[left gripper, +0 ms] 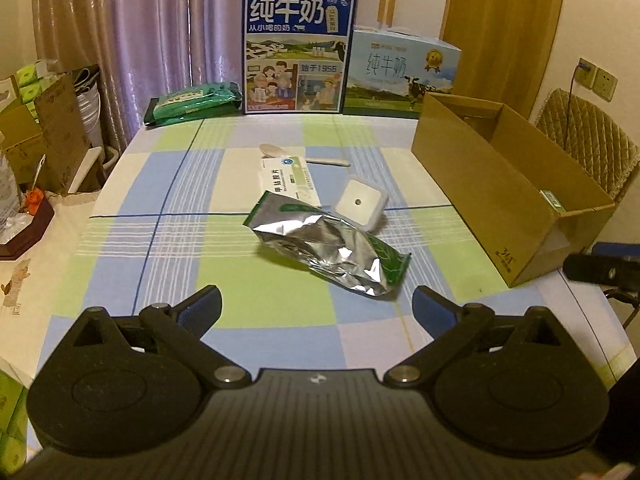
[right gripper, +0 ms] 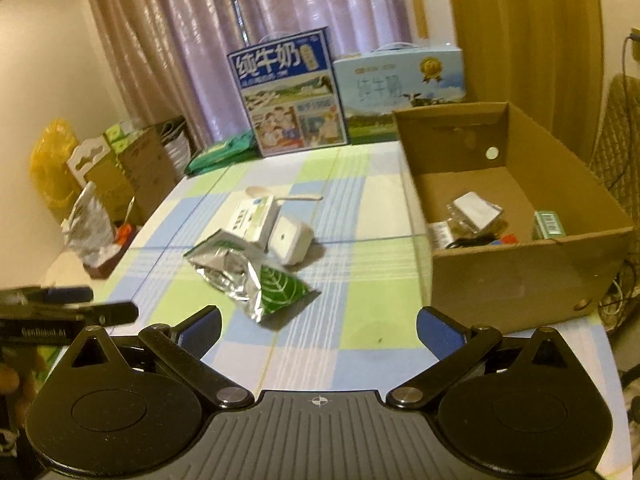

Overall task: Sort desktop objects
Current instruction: 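Move both tools back to the items left on the table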

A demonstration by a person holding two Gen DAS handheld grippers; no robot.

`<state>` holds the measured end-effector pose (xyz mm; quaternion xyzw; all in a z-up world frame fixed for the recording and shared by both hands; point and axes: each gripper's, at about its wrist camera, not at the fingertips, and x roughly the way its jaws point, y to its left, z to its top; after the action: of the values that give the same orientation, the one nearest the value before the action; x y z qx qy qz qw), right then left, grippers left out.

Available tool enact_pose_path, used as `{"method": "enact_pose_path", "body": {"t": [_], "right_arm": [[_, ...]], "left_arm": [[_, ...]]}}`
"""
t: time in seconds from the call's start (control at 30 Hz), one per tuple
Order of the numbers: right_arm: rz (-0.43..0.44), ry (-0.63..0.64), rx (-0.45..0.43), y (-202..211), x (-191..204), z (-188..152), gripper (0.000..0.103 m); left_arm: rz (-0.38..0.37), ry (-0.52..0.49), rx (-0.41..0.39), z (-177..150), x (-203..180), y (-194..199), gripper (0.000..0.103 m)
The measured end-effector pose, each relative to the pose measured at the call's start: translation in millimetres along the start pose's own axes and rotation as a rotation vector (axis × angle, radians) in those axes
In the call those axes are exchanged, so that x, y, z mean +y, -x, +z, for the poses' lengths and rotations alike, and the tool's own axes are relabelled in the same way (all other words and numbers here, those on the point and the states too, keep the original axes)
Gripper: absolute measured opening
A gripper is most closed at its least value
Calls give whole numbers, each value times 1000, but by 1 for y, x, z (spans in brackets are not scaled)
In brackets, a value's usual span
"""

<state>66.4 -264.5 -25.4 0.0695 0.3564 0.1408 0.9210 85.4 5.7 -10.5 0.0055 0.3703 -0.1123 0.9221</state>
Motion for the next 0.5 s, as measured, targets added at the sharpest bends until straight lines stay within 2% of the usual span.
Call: {"method": "enact_pose_path", "body": {"t": [0.5], "right_arm": [[44, 136, 97, -63, 19, -3, 101]], "left_arm": [[1, -34, 37, 16, 16, -38, 100]]}}
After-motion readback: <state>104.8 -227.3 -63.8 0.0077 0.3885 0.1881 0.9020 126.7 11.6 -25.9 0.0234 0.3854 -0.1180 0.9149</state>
